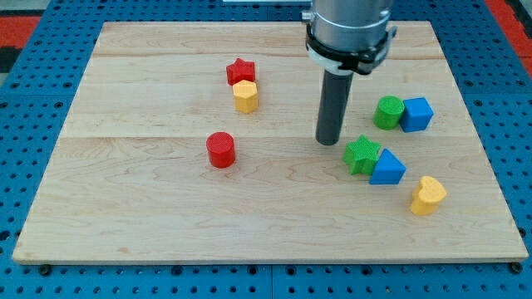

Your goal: Move blue cube along with green circle a bit left

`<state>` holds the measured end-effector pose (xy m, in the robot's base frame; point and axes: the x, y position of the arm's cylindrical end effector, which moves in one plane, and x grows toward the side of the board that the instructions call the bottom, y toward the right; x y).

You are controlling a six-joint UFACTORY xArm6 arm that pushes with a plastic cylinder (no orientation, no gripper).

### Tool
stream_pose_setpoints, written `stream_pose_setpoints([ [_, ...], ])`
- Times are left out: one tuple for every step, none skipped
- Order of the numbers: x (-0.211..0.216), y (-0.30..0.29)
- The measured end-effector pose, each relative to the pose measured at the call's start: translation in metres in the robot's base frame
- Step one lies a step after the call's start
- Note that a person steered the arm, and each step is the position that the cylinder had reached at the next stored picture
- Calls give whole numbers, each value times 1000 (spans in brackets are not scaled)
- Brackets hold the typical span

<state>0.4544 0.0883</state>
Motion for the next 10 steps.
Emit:
stream_pose_setpoints([
  [9, 9],
  [10, 9],
  [10, 9],
  [-2, -3],
  [-42, -37],
  [-42, -37],
  [-53, 0],
  [-92, -5],
  [-137, 9],
  [-147, 66],
])
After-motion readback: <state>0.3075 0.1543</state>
